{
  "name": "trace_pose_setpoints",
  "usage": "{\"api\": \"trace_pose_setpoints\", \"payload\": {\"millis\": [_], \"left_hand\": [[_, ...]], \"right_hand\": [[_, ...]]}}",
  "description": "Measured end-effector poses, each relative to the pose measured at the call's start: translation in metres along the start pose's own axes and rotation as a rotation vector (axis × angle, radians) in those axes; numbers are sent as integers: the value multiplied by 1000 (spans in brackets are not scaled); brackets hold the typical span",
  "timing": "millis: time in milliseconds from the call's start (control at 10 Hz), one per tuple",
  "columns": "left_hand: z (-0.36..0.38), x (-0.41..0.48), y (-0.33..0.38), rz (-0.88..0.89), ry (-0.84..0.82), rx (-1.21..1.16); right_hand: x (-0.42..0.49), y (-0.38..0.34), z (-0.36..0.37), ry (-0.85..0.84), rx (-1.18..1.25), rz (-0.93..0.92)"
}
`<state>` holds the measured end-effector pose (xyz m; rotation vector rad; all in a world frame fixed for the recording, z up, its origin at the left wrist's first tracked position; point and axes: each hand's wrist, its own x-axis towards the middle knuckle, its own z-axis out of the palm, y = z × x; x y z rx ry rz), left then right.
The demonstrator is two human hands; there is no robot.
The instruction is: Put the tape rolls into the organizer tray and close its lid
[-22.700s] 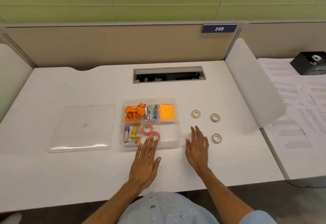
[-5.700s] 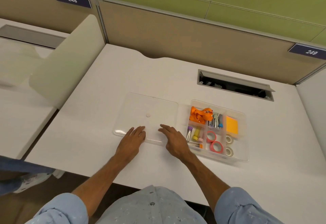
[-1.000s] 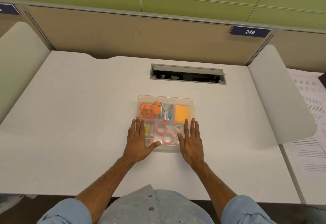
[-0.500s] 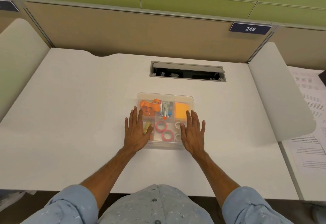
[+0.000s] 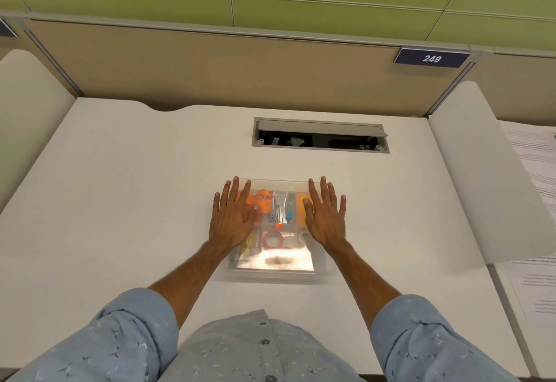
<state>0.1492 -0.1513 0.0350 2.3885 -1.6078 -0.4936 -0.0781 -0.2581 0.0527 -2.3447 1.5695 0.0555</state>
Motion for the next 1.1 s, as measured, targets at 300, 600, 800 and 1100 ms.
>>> {"api": "trace_pose_setpoints", "payload": {"millis": [300, 600, 800, 1100], "left_hand": [[15, 5, 3, -35, 85, -59], [28, 9, 0, -30, 103, -50], [25, 5, 1, -35, 49, 22], [0, 0, 6, 2, 17, 59]], "right_hand": [[12, -1, 15, -9, 2, 40], [19, 0, 19, -23, 11, 39], [16, -1, 15, -53, -72, 29], [-8, -4, 2, 4, -75, -45]]}}
